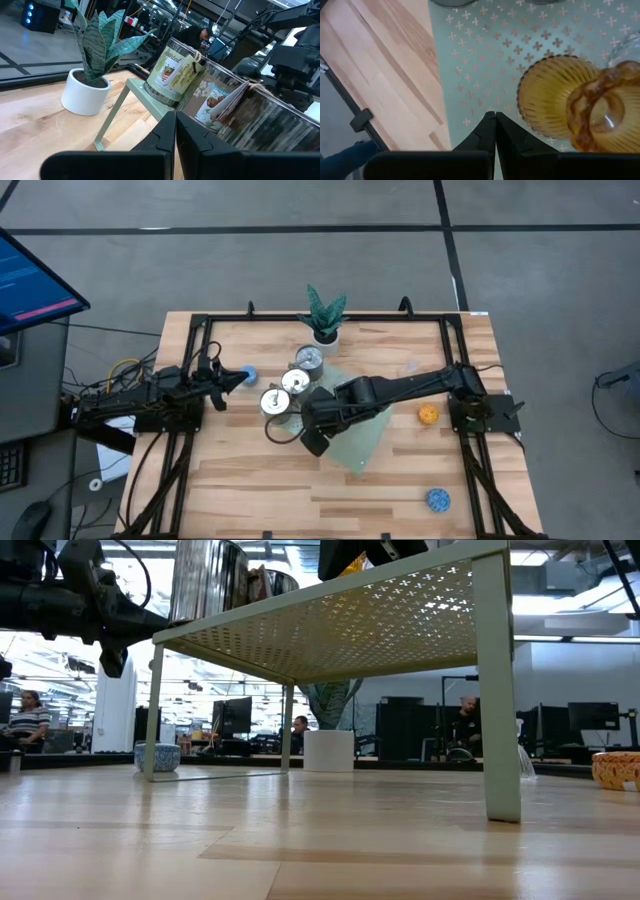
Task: Pick & Place candle stick holders
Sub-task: Put the yellow candle holder on the shelf, then put the transparent candle holder on the shelf
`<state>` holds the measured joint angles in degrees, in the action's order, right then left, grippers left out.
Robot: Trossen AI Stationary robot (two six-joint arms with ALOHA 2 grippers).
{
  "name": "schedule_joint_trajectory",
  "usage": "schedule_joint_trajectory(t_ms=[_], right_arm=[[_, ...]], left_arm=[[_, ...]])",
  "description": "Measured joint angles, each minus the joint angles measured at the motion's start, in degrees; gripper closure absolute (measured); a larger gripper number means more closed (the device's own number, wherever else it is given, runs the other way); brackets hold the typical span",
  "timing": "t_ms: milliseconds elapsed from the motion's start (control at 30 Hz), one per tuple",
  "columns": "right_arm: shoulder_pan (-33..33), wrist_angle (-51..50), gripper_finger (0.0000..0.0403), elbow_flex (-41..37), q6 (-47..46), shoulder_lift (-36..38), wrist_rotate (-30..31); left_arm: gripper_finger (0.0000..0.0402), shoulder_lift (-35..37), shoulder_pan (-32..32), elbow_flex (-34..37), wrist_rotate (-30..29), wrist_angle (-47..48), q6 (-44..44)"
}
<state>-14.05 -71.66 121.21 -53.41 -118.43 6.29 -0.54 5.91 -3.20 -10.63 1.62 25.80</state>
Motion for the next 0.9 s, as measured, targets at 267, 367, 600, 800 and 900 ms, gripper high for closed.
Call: schedule_joint_trajectory(t_ms=[267,367,600,800,900], right_arm=[[-1.19,-6.76,0.0403,3.83,1.85,4.34,-0.46],[-2.17,-18.52,0.0403,6.24,-1.17,8.53,4.30],[5.90,-18.24,0.0387,-3.66,-5.59,21.43,12.89],[17.89,-17.84,0.0317,-17.65,0.48,28.00,13.09],[24.18,-18.39,0.0269,-24.35,1.86,30.50,13.32]], left_arm=[[0.0390,0.00,0.00,0.00,0.00,-0.27,0.00],[0.0390,-0.20,0.01,0.00,0.00,-0.54,0.00],[0.0390,-0.76,0.00,0.00,0.07,-0.63,0.00],[0.0390,-0.96,0.00,0.00,0.02,-0.91,0.00],[0.0390,-1.11,0.00,0.00,0.04,-0.87,0.00]])
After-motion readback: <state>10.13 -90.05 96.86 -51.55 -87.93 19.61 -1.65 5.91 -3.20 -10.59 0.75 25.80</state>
